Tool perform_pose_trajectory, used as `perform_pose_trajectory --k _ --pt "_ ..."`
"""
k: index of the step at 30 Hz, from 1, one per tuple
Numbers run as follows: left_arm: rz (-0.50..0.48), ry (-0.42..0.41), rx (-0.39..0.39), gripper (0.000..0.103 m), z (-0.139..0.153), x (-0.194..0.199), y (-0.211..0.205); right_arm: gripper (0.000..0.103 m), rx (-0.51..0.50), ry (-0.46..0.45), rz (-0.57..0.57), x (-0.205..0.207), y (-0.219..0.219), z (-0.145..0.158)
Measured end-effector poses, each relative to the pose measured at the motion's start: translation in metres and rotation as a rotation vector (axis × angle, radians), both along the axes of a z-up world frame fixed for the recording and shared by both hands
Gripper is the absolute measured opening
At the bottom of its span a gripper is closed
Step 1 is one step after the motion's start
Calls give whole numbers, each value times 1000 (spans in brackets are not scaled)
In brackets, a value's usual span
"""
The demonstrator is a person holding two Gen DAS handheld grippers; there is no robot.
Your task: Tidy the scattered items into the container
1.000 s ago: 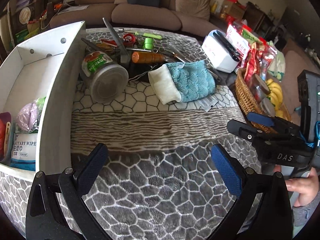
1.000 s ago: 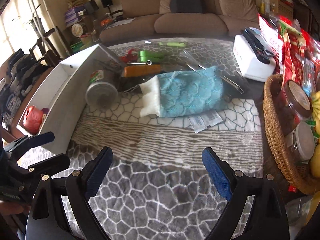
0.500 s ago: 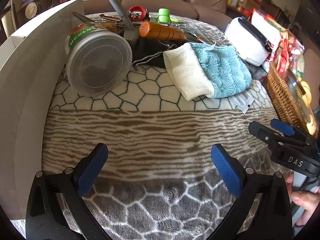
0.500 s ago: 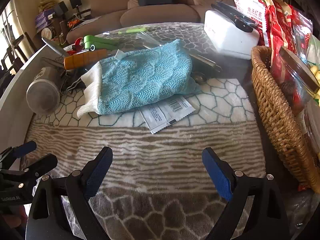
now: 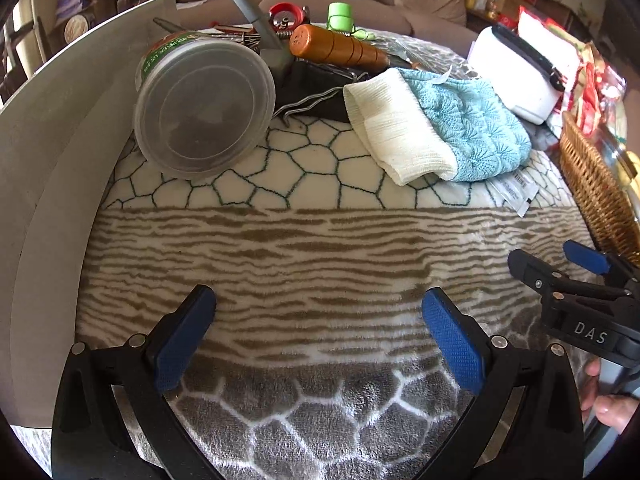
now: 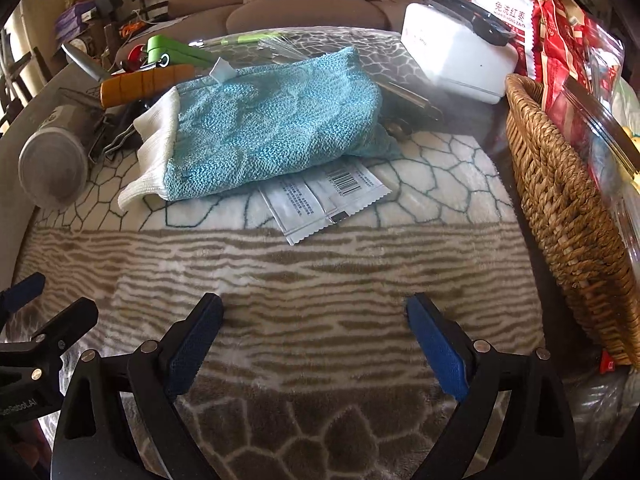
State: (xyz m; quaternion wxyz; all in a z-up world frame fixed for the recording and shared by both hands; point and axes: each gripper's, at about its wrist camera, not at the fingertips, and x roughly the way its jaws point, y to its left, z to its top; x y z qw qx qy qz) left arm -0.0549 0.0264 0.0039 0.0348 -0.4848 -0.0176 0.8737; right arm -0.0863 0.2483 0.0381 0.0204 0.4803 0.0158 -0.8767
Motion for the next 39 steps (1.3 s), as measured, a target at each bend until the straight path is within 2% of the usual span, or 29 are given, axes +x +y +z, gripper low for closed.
perform_pose_trajectory --k 3,12,39 --pt "-2 26 -47 103 -3 3 7 100 -7 12 -9 0 -1 -1" --pt "17 43 -49 103 0 6 5 103 -2 69 -25 7 -2 -3" --pt "18 43 -51 103 0 6 5 103 -1 70 -26 7 -1 -3"
